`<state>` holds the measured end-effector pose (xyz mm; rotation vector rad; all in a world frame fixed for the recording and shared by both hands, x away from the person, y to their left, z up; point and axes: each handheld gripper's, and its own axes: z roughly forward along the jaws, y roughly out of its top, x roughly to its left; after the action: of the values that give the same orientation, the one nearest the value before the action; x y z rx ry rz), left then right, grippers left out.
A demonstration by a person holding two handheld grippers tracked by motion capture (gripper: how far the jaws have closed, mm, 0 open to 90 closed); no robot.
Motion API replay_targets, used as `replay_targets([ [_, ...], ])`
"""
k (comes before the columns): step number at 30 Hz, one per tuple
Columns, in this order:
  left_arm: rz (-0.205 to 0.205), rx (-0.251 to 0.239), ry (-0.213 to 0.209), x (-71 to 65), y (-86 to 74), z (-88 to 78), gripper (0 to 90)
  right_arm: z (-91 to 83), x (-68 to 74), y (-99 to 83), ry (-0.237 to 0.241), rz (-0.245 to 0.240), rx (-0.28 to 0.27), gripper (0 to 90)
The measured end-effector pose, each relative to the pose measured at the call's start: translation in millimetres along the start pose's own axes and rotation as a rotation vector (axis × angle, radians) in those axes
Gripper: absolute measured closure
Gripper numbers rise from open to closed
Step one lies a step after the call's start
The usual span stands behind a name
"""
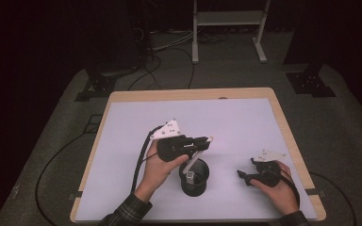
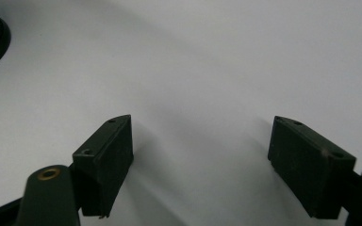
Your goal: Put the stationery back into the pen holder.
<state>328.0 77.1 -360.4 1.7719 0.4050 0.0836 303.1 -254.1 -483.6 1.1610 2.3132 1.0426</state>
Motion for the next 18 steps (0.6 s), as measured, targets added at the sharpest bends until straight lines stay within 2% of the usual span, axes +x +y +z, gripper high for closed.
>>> replay_targets([
  [18,-0.004,0.036,0.005,-2.8,-10.3,-6.5,77.9,0.0,-0.2,0.0,0.001,0.001,0.000,21.5],
])
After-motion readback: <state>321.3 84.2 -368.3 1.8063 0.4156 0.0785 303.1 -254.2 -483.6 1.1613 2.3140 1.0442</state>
